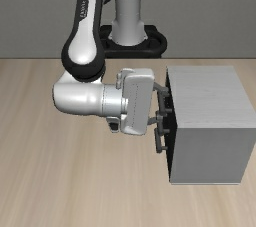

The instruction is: Open the top layer of the cabinet

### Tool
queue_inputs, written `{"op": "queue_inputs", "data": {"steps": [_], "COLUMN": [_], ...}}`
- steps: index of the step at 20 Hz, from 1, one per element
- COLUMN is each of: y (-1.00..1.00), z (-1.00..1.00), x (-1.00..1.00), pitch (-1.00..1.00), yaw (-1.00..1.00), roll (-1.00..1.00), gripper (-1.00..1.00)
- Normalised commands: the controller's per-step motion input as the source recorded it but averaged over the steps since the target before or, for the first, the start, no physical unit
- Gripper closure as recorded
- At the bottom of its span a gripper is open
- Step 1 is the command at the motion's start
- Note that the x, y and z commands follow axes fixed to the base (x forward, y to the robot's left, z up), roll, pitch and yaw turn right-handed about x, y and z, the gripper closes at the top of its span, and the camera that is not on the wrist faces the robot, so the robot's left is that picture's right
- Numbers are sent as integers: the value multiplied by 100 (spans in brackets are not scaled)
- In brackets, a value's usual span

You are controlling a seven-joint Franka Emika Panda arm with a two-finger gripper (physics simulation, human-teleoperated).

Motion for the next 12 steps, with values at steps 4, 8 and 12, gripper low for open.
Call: {"op": "queue_inputs", "data": {"steps": [4,8,12], "y": [0,0,-75], "z": [0,0,0], "x": [0,0,0], "pitch": [0,0,0], "yaw": [0,0,0], "roll": [0,0,0], "gripper": [100,100,100]}}
